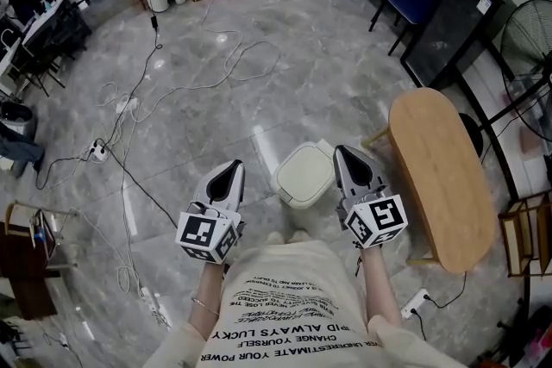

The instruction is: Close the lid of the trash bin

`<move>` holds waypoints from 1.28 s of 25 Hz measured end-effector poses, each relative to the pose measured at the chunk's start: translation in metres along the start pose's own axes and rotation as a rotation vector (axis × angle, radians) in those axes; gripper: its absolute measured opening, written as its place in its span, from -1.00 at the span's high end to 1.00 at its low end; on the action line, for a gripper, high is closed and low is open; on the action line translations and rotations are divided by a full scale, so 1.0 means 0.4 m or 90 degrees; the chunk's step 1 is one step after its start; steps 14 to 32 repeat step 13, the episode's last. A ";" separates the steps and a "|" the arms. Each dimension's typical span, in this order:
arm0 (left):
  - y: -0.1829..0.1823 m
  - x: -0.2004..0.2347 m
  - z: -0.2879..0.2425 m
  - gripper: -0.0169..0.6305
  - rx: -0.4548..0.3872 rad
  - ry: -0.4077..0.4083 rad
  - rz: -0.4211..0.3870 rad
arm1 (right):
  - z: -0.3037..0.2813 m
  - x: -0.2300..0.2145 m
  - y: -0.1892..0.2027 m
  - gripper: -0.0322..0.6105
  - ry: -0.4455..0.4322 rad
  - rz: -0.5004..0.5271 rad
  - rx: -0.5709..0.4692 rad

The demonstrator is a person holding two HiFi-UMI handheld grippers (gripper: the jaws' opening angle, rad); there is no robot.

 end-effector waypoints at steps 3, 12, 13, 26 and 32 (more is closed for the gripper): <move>0.007 0.010 0.000 0.88 0.002 -0.007 0.004 | -0.004 0.001 0.000 0.89 -0.002 0.003 0.001; 0.013 0.032 0.002 0.88 0.005 -0.023 0.004 | -0.011 -0.001 0.004 0.89 -0.011 -0.005 0.004; 0.014 0.034 0.003 0.88 0.005 -0.023 0.005 | -0.011 -0.001 0.005 0.89 -0.012 -0.005 0.004; 0.014 0.034 0.003 0.88 0.005 -0.023 0.005 | -0.011 -0.001 0.005 0.89 -0.012 -0.005 0.004; 0.014 0.034 0.003 0.88 0.005 -0.023 0.005 | -0.011 -0.001 0.005 0.89 -0.012 -0.005 0.004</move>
Point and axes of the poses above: the fingertips, and each gripper's own axes: z backward along the fingers, x to its left, y out of its underside, the point moved 2 cm from there along z, backward along the fingers, and after that the axes turned 14 degrees about z, right-handed, at the moved point
